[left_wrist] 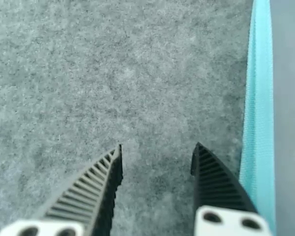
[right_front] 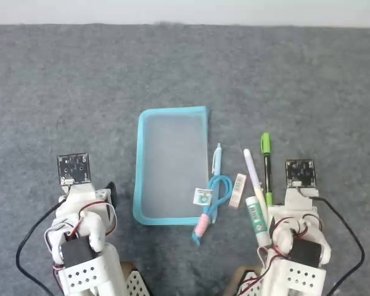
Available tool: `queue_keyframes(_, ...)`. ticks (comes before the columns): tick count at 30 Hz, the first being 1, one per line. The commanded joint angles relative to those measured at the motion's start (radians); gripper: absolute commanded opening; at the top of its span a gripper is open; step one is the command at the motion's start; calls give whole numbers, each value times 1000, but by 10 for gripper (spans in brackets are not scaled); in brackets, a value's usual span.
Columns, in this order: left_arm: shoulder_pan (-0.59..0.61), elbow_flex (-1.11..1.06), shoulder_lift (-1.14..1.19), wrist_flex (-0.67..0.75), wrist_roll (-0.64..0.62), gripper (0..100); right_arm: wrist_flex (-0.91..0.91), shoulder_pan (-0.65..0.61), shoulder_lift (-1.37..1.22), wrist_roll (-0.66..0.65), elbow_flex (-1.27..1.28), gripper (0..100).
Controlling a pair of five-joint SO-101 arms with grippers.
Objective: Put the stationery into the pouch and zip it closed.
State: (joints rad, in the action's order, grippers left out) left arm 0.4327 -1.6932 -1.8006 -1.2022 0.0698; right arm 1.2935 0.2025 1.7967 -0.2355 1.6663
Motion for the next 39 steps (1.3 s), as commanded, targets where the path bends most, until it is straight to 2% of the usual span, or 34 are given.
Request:
queue_keyframes(1,-2,7,-23,-6,-8,215,-18,12,10,9,17,42)
queue_keyframes(12,-5,7,-23,-6,-6,215,-18,8,10,15,17,42)
queue_keyframes(19,-60,7,-23,2,-8,216,-21,7,18,11,17,44)
queue_keyframes(23,-71,7,-23,5,-5,215,-131,5,18,3,8,45)
queue_keyframes(26,-66,7,-23,20,-2,215,-217,-2,18,-103,-48,46)
queue_keyframes(28,-66,7,-23,18,40,215,-209,-59,7,-144,-100,44)
queue_keyframes(32,-69,7,-23,6,170,215,-148,-200,5,-120,-186,42)
queue_keyframes(34,-71,7,-23,0,172,215,-147,-269,-13,-49,-218,44)
queue_keyframes(39,-68,7,-23,-5,167,214,-202,-374,-205,-40,-282,45)
